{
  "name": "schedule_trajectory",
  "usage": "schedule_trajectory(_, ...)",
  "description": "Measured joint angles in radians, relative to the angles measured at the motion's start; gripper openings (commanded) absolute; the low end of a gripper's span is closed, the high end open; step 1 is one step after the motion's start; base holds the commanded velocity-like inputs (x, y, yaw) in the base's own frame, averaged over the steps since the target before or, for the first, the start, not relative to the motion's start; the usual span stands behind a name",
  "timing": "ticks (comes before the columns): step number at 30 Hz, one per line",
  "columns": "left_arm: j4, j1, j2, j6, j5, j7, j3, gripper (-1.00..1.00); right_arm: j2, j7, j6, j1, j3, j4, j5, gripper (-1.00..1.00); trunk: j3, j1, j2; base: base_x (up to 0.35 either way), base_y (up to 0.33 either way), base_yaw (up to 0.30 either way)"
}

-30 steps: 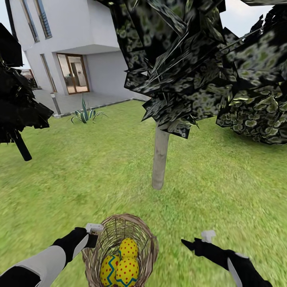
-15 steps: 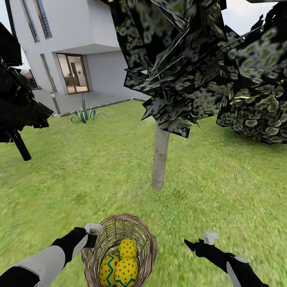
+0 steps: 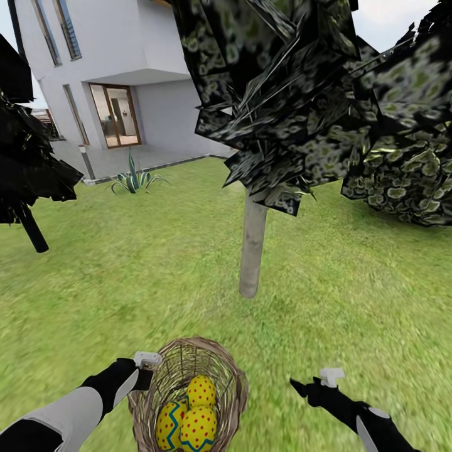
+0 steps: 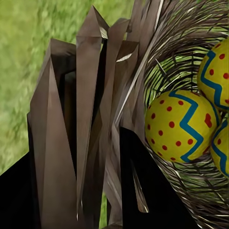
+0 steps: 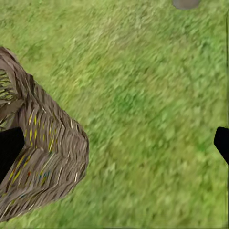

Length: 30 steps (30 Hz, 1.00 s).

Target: Take the three Easter eggs out of the wicker basket on the lawn in the garden, then place them on the lawn next to a single tree (choose any tree) so that all three eggs are next to the same tree and none are left in the basket.

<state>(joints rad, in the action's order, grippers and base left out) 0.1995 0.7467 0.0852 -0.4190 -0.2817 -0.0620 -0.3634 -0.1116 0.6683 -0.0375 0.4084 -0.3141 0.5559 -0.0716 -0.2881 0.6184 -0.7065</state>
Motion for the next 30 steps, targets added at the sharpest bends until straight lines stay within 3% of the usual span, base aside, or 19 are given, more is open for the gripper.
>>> schedule_trajectory(5,0.0,0.0,0.0,0.0,-0.001,0.0,-0.001,-1.0,0.002,-0.003,0.025,-0.001,0.004,0.0,-0.01,1.0,-0.016,0.019,-0.035,0.0,0.0,0.0)
schedule_trajectory(7,0.0,0.0,0.0,0.0,0.0,0.0,0.0,-1.0,0.002,-0.076,0.025,-0.001,0.008,0.002,-0.01,1.0,-0.022,0.027,-0.049,0.0,0.0,0.0)
schedule_trajectory(9,0.0,0.0,0.0,0.0,0.0,0.0,-0.001,-1.0,0.001,-0.106,0.028,-0.001,0.008,0.002,-0.007,1.0,-0.028,0.035,-0.063,0.0,0.0,0.0)
schedule_trajectory(30,0.0,0.0,0.0,0.0,0.0,0.0,-0.001,-1.0,-0.002,-0.107,0.029,-0.001,0.005,0.0,0.002,1.0,-0.094,0.115,-0.21,0.0,0.0,0.0)
